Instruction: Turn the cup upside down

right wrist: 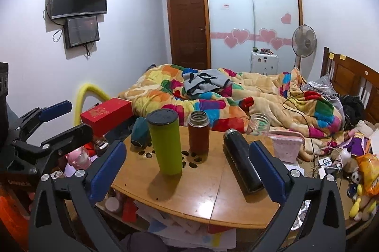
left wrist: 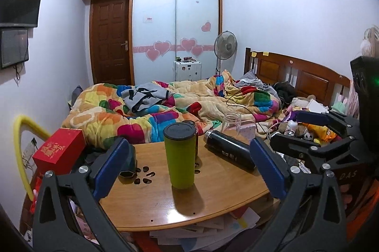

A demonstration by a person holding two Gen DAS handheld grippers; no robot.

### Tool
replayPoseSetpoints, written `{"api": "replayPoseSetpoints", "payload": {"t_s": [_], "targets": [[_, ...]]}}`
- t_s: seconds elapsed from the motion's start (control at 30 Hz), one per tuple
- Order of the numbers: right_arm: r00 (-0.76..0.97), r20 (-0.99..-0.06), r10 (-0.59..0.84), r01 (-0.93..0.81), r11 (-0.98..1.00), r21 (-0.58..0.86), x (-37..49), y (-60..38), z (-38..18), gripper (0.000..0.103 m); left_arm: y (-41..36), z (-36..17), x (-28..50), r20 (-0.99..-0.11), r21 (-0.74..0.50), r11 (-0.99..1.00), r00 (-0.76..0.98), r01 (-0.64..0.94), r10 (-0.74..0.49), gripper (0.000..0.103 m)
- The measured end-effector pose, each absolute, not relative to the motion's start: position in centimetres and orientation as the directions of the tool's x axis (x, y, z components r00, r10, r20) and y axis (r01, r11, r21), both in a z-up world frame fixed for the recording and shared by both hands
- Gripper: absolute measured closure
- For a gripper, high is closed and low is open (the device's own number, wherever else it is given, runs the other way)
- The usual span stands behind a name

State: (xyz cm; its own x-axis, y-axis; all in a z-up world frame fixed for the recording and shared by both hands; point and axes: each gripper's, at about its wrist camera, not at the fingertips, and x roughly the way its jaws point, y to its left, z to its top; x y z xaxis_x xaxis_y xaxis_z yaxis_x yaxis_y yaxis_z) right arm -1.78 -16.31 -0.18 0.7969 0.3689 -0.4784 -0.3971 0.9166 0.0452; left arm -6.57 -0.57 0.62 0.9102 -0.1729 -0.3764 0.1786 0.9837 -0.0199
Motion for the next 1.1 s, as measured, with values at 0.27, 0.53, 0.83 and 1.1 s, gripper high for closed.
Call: {"api": "replayPoseSetpoints", "payload": {"t_s": [0.27, 0.53, 0.83, 1.1], "targets": [[0.805, -0.481, 0.348, -0.369, 0.928, 0.054, -2.1, -17.0, -0.3, 0.0, -0.6, 0.5, -6.6, -0.375, -0.026, 0.982, 0.909, 0.185, -0.181, 0.0], [0.808, -0.476, 0.347, -0.367, 0.929, 0.054, -2.3, -17.1, -0.1, 0.0, -0.2, 0.4, -6.3, -0.376, -0.045, 0.983, 0.909, 0.178, -0.182, 0.0], [0.81, -0.472, 0.348, -0.368, 0.928, 0.051, -2.5, -16.8, 0.4, 0.0, 0.4, 0.5, -6.1, -0.378, -0.075, 0.982, 0.906, 0.173, -0.189, 0.0], [0.816, -0.462, 0.349, -0.374, 0.927, 0.04, -2.7, -16.6, 0.8, 0.0, 0.3, 0.6, -6.1, -0.374, -0.074, 0.982, 0.909, 0.171, -0.187, 0.0]]}}
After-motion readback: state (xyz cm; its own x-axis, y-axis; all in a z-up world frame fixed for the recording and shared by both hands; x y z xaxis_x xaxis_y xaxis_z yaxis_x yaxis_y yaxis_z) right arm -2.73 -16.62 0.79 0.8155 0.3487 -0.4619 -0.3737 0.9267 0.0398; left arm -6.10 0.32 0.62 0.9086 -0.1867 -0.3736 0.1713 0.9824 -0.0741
